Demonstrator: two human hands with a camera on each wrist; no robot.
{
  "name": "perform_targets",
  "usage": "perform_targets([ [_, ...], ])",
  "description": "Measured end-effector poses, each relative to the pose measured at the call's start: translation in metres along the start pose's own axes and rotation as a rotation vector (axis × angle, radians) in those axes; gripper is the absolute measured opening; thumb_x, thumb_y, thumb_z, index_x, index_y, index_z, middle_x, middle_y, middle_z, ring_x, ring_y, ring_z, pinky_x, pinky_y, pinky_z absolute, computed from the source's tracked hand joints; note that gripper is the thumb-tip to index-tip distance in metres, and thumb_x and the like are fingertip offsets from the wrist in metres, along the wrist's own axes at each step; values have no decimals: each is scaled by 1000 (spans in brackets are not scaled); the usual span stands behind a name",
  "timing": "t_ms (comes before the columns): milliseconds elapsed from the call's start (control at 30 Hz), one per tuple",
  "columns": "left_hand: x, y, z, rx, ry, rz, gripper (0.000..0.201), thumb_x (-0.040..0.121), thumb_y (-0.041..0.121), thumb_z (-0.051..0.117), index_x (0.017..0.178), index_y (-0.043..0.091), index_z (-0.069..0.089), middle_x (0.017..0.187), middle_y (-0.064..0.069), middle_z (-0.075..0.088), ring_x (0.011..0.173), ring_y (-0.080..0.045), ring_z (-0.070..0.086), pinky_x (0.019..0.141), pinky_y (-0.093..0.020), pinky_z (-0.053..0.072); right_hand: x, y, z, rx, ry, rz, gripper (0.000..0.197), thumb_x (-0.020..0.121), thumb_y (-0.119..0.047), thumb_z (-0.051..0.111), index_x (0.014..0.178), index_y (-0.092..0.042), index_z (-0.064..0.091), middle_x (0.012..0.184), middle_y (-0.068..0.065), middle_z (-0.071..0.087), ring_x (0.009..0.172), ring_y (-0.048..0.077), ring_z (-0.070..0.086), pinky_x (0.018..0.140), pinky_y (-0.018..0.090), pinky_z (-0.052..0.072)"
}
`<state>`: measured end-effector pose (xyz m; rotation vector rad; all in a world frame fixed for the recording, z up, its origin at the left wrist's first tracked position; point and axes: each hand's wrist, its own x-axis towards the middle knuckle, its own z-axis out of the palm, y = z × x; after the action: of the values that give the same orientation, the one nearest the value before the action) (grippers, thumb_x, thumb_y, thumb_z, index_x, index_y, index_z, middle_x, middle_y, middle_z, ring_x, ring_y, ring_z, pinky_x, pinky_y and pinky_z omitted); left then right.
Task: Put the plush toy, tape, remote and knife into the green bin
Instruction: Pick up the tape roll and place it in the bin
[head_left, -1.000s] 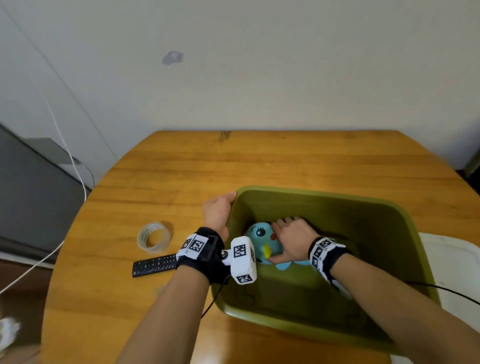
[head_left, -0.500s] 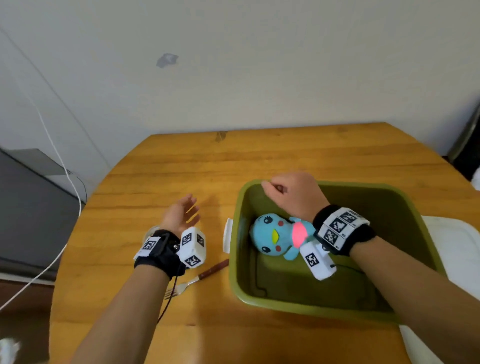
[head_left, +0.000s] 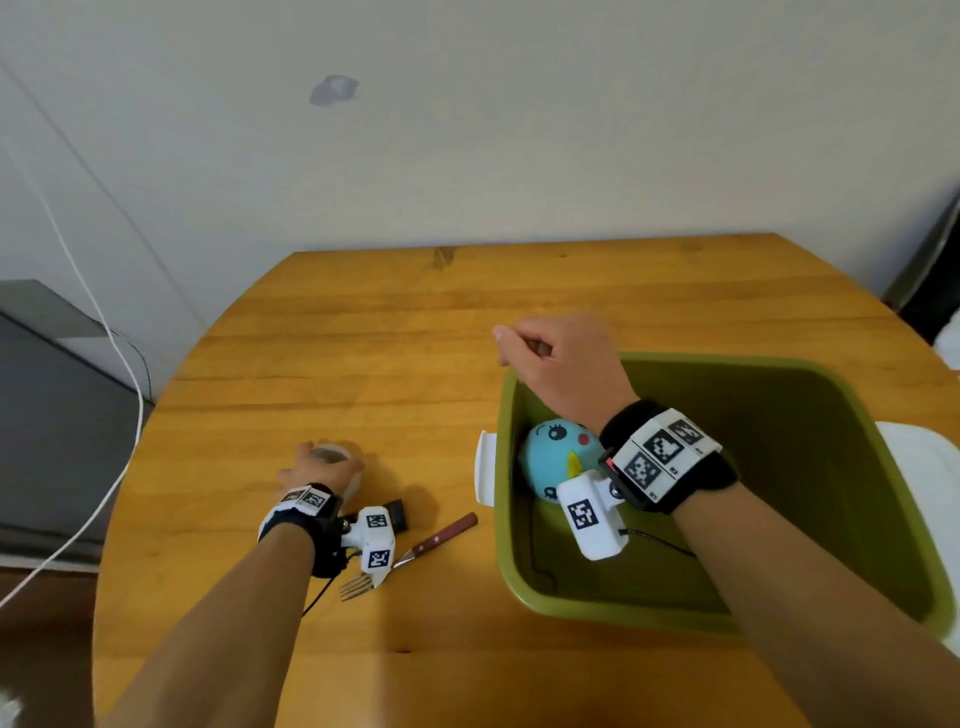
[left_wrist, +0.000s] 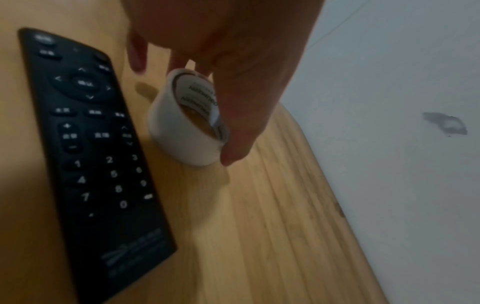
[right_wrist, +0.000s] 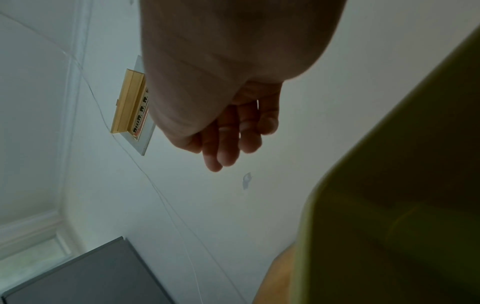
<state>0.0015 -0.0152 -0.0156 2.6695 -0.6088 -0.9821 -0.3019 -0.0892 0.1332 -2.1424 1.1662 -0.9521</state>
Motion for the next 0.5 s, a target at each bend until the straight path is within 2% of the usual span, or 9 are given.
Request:
perform_targets([
  [67, 3, -1, 2, -65, 15, 8, 94, 65, 46, 80, 146, 31, 35, 143, -19, 38, 123, -47, 46, 96, -54, 47, 4, -3, 4, 7, -24, 16, 45, 100, -34, 56, 65, -10, 70, 44, -3, 48, 42, 11, 41, 46, 26, 29],
  [100, 4, 0, 1, -130, 10, 21, 94, 64, 47, 79, 145, 30, 36, 143, -18, 41, 122, -45, 48, 94, -52, 48, 5, -4, 5, 9, -34, 25, 44, 100, -34, 57, 66, -11, 71, 44, -5, 48, 42, 10, 41, 47, 26, 30],
  [167, -4, 11, -3, -393, -25, 53, 96, 60, 50, 78, 143, 28, 36, 139, -14, 49, 115, -40, 54, 90, -49, 52, 7, -5, 7, 4, -44, 37, 43, 99, -36, 57, 66, -11, 70, 48, -1, 54, 44, 12, 46, 48, 37, 40],
  [233, -22, 31, -14, -661, -101, 117, 86, 70, 44, 77, 142, 24, 36, 130, -10, 51, 107, -35, 56, 80, -46, 54, 7, -8, 10, -2, -52, 59, 38, 97, -39, 57, 72, -14, 70, 59, 1, 64, 53, 16, 55, 57, 44, 49],
  [267, -36, 44, -22, -724, -155, 175, 78, 74, 42, 76, 140, 22, 39, 127, -10, 52, 104, -33, 57, 75, -42, 54, 6, -11, 11, 10, -68, 82, 32, 97, -41, 58, 80, -17, 72, 69, -3, 68, 62, 15, 61, 64, 44, 52],
  [333, -72, 71, -39, -788, -271, 329, 64, 77, 44, 74, 131, 22, 48, 125, -10, 57, 100, -29, 63, 66, -37, 55, 6, -15, 11, 91, -120, 160, 27, 97, -45, 59, 109, -24, 71, 99, -12, 72, 87, 7, 66, 80, 35, 55],
  [367, -90, 84, -47, -814, -330, 407, 59, 78, 46, 73, 128, 22, 51, 123, -9, 61, 97, -28, 65, 63, -35, 55, 7, -16, 12, 159, -154, 206, 35, 97, -48, 60, 125, -26, 65, 115, -12, 69, 98, 3, 65, 86, 31, 53],
  [433, -129, 106, -57, -841, -449, 541, 55, 82, 47, 69, 126, 18, 54, 112, -4, 67, 90, -25, 68, 61, -34, 54, 7, -18, 12, 348, -200, 256, 60, 95, -54, 59, 148, -32, 44, 139, -8, 57, 113, 1, 62, 89, 26, 50],
  [500, -165, 123, -60, -802, -548, 632, 54, 85, 49, 65, 125, 14, 55, 100, 1, 69, 87, -23, 69, 62, -36, 55, 7, -19, 12, 552, -200, 248, 73, 96, -51, 59, 159, -35, 26, 145, -9, 51, 113, -4, 63, 88, 20, 52],
])
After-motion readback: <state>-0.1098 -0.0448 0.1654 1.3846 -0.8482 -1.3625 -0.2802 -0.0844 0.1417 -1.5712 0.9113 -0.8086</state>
